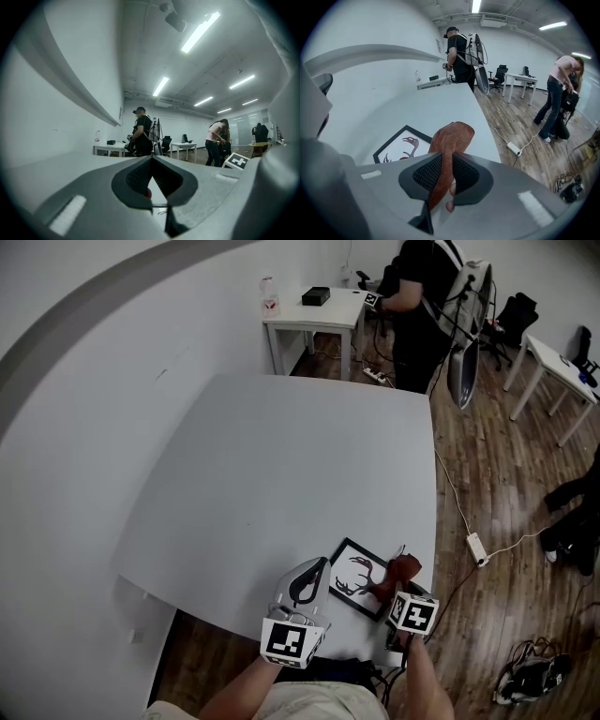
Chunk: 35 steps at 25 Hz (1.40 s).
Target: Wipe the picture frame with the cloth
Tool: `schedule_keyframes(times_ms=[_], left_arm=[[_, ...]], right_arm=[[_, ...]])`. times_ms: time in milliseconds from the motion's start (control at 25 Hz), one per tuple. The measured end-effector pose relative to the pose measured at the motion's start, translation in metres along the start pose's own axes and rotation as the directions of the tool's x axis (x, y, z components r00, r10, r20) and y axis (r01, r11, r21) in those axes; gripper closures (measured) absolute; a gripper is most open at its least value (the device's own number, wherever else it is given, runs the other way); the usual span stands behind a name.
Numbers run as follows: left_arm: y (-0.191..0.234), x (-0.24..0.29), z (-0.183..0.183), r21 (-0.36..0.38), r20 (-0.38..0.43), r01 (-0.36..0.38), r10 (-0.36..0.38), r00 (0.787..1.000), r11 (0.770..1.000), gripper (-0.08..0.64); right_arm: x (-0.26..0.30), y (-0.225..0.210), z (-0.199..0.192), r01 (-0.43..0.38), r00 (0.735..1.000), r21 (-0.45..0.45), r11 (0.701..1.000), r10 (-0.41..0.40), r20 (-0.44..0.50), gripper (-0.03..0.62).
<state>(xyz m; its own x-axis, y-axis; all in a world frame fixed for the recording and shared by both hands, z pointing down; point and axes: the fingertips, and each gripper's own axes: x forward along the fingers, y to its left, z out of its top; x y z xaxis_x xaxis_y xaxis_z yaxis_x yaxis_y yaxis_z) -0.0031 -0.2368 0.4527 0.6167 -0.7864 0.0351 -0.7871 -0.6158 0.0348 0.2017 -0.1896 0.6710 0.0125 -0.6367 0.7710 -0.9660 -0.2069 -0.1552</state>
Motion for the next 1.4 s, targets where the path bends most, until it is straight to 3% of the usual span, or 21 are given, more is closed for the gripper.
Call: schedule_keyframes(times_ms=[400, 640, 960, 1160, 1400], left_arm=[[0.010, -0.003, 0.004, 0.006, 0.013, -0.027, 0.027, 1.000, 1.000, 0.559], [0.018, -0.007, 0.003, -0.006, 0.003, -0.051, 0.051, 0.999, 0.999, 0.559], [0.036, -0.014, 0.001, 0.002, 0.001, -0.085, 0.085, 0.996, 0.996, 0.559], [0.042, -0.017, 0.001, 0.013, -0.003, -0.098, 0.098, 0.995, 0.995, 0.559], [0.042, -0.017, 0.001, 0.007, -0.016, -0.093, 0.093, 0.996, 0.996, 0.559]], right_arm=[[-0.011, 0.016, 0.009, -0.028, 0.999, 0.009, 1.000, 0.027, 0.031, 0.500], [-0.008, 0.077, 0.019, -0.140, 0.989, -0.051, 0.989, 0.142, 0.045, 0.501], [0.004, 0.174, 0.014, -0.289, 0.955, -0.153, 0.945, 0.295, 0.017, 0.500], [0.016, 0.197, 0.008, -0.309, 0.950, -0.152, 0.939, 0.310, -0.016, 0.500], [0.022, 0.186, 0.000, -0.288, 0.958, -0.142, 0.947, 0.284, -0.045, 0.500]])
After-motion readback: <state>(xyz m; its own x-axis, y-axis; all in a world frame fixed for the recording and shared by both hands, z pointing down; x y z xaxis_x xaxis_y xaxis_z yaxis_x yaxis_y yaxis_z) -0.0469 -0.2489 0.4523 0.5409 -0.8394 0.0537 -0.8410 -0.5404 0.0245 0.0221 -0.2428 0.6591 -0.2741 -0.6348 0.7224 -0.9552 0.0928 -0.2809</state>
